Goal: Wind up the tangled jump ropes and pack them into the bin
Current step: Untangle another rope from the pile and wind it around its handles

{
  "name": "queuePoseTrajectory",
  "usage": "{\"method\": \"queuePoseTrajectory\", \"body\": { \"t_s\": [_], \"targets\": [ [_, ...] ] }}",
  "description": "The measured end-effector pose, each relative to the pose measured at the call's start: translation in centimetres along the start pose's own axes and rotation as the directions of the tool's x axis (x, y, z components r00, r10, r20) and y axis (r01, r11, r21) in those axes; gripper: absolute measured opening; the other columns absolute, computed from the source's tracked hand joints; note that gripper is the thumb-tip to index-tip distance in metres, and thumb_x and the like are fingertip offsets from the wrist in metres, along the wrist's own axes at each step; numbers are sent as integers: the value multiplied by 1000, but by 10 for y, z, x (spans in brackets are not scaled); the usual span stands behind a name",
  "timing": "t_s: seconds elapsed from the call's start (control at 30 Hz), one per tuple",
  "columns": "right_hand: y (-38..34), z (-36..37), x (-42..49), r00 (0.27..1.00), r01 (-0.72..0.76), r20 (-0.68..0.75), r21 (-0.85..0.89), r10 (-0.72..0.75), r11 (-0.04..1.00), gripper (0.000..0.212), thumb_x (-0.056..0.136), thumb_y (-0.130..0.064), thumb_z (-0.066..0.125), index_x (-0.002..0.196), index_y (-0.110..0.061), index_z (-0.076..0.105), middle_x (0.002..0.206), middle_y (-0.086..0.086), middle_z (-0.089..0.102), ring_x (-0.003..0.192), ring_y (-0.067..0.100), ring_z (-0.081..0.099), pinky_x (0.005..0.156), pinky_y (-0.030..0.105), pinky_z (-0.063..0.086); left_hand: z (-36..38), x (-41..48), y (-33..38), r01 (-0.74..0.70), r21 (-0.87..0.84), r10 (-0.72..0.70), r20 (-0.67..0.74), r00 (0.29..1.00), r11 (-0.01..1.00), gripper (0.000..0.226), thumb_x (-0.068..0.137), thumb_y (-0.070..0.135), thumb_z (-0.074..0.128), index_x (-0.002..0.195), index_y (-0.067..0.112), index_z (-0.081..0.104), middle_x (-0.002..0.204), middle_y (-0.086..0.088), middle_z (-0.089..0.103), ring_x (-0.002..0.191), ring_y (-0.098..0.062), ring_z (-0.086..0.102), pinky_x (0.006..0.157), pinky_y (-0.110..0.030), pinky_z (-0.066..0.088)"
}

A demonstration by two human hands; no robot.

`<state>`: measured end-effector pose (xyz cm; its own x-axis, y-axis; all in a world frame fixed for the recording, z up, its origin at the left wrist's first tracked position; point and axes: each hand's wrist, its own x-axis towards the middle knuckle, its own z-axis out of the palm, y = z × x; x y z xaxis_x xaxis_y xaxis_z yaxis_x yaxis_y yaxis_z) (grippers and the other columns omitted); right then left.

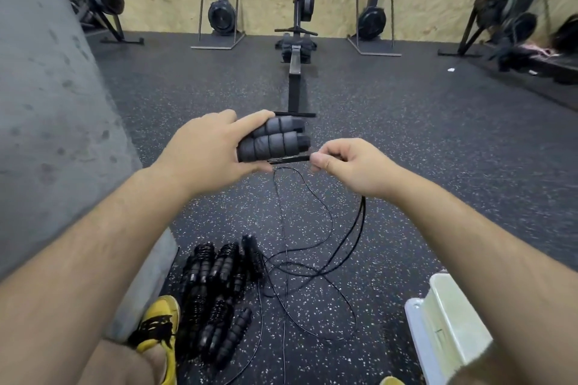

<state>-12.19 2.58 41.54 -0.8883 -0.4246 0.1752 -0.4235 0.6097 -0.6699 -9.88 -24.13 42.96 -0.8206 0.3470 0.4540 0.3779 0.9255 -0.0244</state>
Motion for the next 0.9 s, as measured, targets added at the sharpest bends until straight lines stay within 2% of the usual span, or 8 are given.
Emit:
{"method": "queuePoseTrajectory", "body": {
  "t_s": [0.13,0.3,0.4,0.5,0.57,0.67,0.77,0.9],
  "targets": [
    [2,-2,0,999,-7,-35,-23,6,1000,24,101,-38,52,86,-27,68,58,-14,47,50,4,39,54,24,36,5,3,7,-22,31,21,32,999,999,92,68,93,45,146,44,36,88,1,51,86,-32,60,73,-41,54],
    [1,-8,-4,999,-13,-39,-41,12,999,23,101,-35,53,84,-24,65,65,-9,51,56,6,42,58,27,37,16,4,13,-75,79,72,49,996,994,108,62,103,29,151,42,35,87,3,49,82,-29,60,69,-37,50],
    [0,-13,-6,998,-53,-42,90,57,995,41,101,-39,51,79,-6,59,66,-3,43,54,10,35,56,28,30,19,6,15,-105,104,103,29,994,989,106,67,101,28,152,39,37,86,2,48,79,-29,60,67,-35,48],
    [-5,-16,-9,993,-113,-17,183,118,977,67,93,-64,51,93,2,63,69,-2,42,57,12,36,60,29,30,22,8,17,-153,166,156,-6,988,974,103,73,97,28,151,32,44,79,1,43,70,-31,58,61,-34,43],
    [-8,-14,-12,994,-99,-29,130,104,987,59,87,-66,59,91,-8,70,65,-6,48,54,8,41,60,26,35,24,8,19,-179,178,186,-23,982,968,101,75,95,28,149,29,48,77,-3,48,66,-31,57,59,-35,43],
    [-9,-13,-13,994,-89,-45,119,95,989,35,84,-54,71,87,-19,72,63,-13,55,51,1,46,57,22,39,26,6,21,-170,181,179,-35,983,969,100,78,94,25,151,29,45,80,-5,52,68,-32,59,60,-36,44],
    [-8,-12,-12,991,-108,-70,103,116,989,30,82,-50,76,85,-21,70,59,-15,55,49,2,46,55,23,39,28,5,23,-126,156,135,-48,990,980,94,83,90,24,154,30,39,86,-5,55,75,-34,62,63,-37,48],
    [-12,-6,-13,990,-86,-118,-75,77,993,26,83,-50,73,86,-26,66,67,-12,63,61,6,56,59,26,43,31,4,23,-116,166,127,-57,990,979,91,84,88,27,150,29,45,86,-6,58,74,-34,64,61,-37,50]
  ]
}}
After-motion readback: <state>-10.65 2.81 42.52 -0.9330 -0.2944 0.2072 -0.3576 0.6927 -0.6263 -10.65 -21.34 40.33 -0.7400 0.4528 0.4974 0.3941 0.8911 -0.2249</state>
